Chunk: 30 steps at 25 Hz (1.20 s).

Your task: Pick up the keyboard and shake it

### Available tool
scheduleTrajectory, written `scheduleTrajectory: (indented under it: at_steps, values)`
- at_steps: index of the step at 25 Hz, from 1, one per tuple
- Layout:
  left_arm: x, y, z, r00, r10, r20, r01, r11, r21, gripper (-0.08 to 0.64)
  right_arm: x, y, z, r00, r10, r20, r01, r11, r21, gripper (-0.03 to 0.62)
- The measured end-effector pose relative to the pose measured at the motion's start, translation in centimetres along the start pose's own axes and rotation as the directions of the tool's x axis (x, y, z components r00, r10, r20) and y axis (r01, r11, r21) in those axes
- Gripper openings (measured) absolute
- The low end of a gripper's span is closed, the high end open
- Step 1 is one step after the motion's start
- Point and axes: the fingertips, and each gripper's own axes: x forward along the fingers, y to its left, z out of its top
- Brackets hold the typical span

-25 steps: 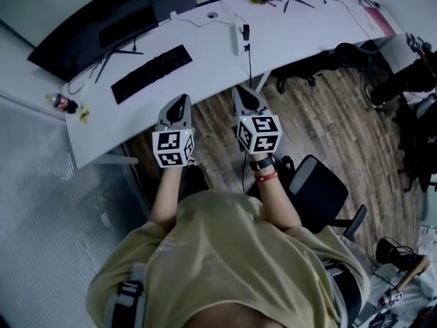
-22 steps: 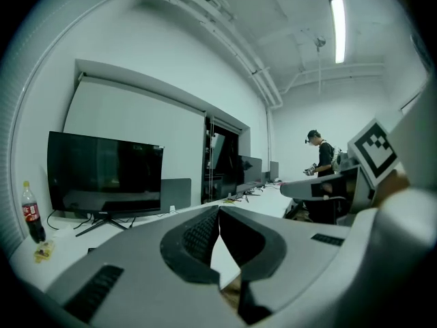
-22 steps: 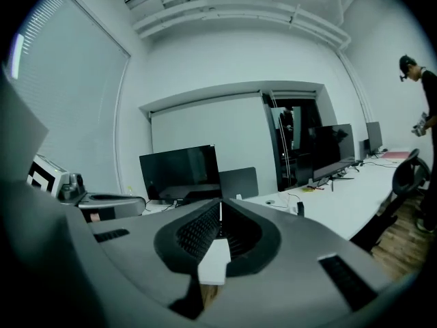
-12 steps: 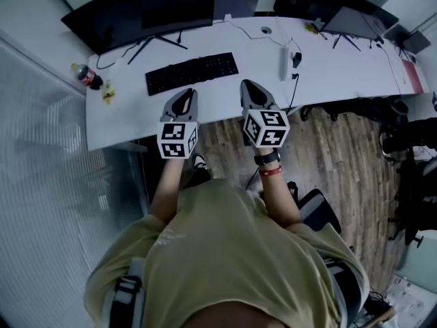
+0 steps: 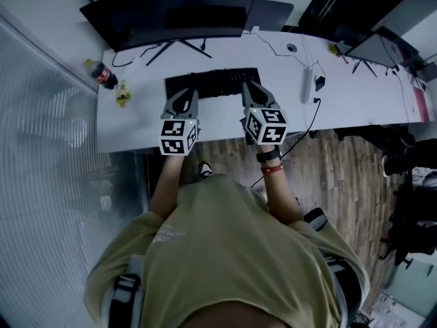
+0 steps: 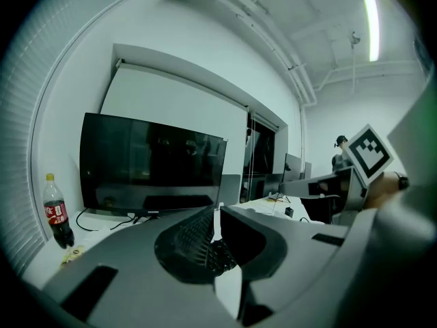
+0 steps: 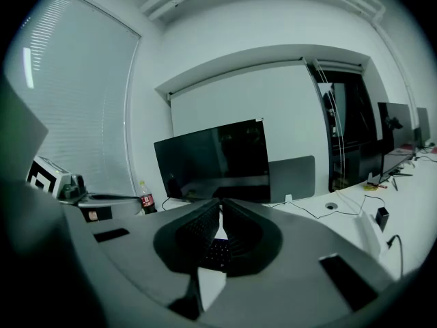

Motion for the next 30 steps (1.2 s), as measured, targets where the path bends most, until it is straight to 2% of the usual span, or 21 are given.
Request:
scheduleTrajectory:
  at_steps: [4,6,7,12,15,24,30]
  values:
    - [0.8,3.9,-0.4,0.999,0.024,-0.025,-0.024,0.999,-0.026,0.023,3.5,1.0,0.1,1.0,0.005,-0.016,-0.005,1.0,0.006,0.021]
    - [1.3,5.7,-1.2,0.998,0.035,-0.05,-0.037,0.998,-0.044,0.025,5.2,1.4,-0.3,0.999,0.02,-0.026,-0.019,0.999,0.025,0.051]
    - [1.6,6.2,-1.7,0.998,0.035,-0.061,-0.038,0.998,-0.052,0.037,5.8,1.4,-0.5,0.999,0.028,-0.032,-0.027,0.999,0.03,0.07]
    - [3.1,8.3,-2.8,0.996,0.041,-0.083,-0.047,0.996,-0.079,0.072,8.2,1.0,-1.8,0.996,0.048,-0.08,-0.046,0.999,0.022,0.071]
    - [4.0,9.5,-3.4,0.993,0.051,-0.108,-0.061,0.994,-0.092,0.088,9.7,0.5,-2.6,0.991,0.067,-0.116,-0.064,0.997,0.031,0.095]
    - [7.7,13.1,-5.2,0.979,0.092,-0.181,-0.118,0.984,-0.136,0.147,15.0,-2.8,-4.5,0.969,0.119,-0.218,-0.108,0.992,0.063,0.17]
    - [9.9,15.2,-6.9,0.965,0.097,-0.242,-0.137,0.979,-0.152,0.173,17.3,-5.8,-6.7,0.942,0.138,-0.305,-0.129,0.99,0.049,0.202]
